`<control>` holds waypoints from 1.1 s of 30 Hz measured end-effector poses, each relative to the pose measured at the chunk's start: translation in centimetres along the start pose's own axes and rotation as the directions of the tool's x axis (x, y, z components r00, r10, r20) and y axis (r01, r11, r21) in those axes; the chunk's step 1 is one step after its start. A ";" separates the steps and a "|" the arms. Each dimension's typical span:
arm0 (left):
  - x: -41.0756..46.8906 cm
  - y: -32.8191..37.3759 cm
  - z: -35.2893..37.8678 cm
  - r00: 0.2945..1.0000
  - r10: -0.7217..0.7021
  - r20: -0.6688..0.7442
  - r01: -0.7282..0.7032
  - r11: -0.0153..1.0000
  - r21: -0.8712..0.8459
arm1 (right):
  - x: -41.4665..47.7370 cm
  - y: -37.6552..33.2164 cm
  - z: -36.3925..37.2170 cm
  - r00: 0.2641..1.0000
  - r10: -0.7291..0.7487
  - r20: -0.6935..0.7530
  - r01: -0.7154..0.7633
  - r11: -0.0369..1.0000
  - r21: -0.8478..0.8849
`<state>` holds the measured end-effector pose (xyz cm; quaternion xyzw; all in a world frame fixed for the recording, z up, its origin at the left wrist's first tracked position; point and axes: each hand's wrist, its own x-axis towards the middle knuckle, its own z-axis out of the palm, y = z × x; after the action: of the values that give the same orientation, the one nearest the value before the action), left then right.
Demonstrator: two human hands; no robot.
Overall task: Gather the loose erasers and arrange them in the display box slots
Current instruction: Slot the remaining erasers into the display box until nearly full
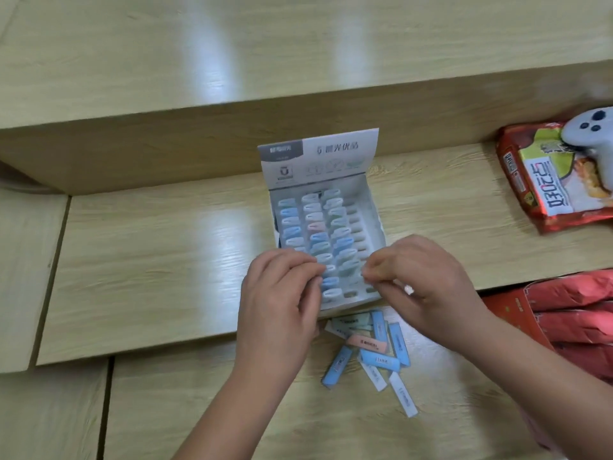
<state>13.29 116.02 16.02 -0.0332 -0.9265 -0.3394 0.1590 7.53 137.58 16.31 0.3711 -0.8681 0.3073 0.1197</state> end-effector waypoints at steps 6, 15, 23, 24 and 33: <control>-0.2 0.0 -0.4 0.999 0.015 0.039 -0.016 1.000 0.002 | 0.6 -0.2 -1.1 0.986 -0.015 0.168 0.046 0.982 -0.181; -4.2 1.3 -0.5 0.971 0.040 -0.237 -0.058 0.996 -0.068 | -4.7 -1.9 -0.8 0.978 0.160 -0.137 -0.167 0.985 -0.044; -13.2 0.7 6.2 0.858 -0.473 0.202 0.508 0.840 -0.191 | -15.5 -2.6 6.1 0.816 0.561 0.136 -0.555 0.828 -0.081; -13.7 0.1 7.4 0.830 -0.501 0.245 0.540 0.831 -0.129 | -16.1 -2.4 7.1 0.789 0.589 0.177 -0.580 0.808 -0.106; -12.6 -1.2 12.6 0.739 -0.600 0.307 0.565 0.799 0.203 | -13.7 -0.8 12.2 0.754 0.613 0.236 -0.530 0.780 -0.334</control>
<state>21.58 123.74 2.28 0.2052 -0.9183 -0.3150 -0.1244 17.88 137.42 1.09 0.1141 -0.9783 0.1519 -0.0833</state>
